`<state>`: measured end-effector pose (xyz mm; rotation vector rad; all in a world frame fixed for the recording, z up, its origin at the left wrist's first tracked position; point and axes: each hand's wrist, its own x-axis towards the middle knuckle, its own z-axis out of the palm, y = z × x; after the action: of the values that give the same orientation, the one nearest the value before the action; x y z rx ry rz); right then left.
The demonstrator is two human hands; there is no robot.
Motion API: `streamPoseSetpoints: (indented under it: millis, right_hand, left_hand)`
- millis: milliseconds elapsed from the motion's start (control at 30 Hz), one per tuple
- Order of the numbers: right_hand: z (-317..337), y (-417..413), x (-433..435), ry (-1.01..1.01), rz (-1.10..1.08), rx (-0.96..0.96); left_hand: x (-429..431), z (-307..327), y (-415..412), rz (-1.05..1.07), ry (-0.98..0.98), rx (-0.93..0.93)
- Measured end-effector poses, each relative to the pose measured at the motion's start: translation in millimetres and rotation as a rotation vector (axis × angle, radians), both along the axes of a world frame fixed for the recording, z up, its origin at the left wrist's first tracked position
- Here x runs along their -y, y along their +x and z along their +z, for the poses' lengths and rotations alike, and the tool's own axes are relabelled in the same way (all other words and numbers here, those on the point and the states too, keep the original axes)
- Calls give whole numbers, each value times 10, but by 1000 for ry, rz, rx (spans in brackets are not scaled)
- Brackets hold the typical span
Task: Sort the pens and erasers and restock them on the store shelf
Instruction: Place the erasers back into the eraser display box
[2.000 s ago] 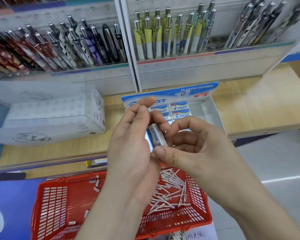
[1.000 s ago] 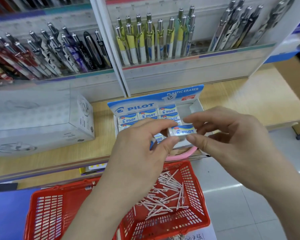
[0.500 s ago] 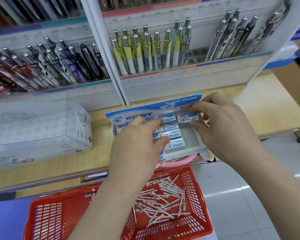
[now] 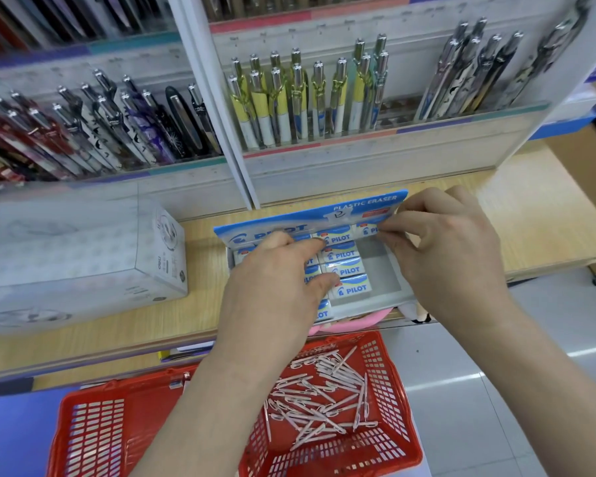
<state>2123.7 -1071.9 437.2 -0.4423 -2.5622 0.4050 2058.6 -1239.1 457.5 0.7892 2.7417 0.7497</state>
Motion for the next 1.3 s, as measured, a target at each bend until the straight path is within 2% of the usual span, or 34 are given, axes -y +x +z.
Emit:
streamPoseSetpoints:
  millis: [333,433,467,567,633,733,800,900,1033,1100,1200,1300]
  right_hand:
    - [74,-10,-1,-105,-51,199]
    - [227,84,81,-340,-79,153]
    - [293,122,139,-502,-49,121]
    - [505,243,390,-1142,158,53]
    - [568,311,532,-1383,260,102]
    - [556,345,657,-1410,255,83]
    - [538,348,684,-1385,193,27]
    - [554,368,693,-1363,160,11]
    - [573,421,657,-1418,162,-21]
    - [564,443,640,-1421,162,-20]
    - [565,470,622,-1437,144,-31]
    - [526,502,572,-1240,149,10]
  left_hand:
    - [8,-1,2,-5,8,-24]
    - [6,31,29,57,193,21]
    - [-1,59,39,121,339,128]
    - [-22,228,98,244,869,697]
    - [-16,316,137,245,1064,923]
    - [-17,376,202,219,1156,1110]
    - [-12,394,249,172,1136,1134]
    - [41,370,264,102,1090,1079]
    - [151,297,262,-22,951,886]
    - [180,278,267,4,895,801]
    - [186,287,276,86,925,772]
    - [176,289,292,156,905,713]
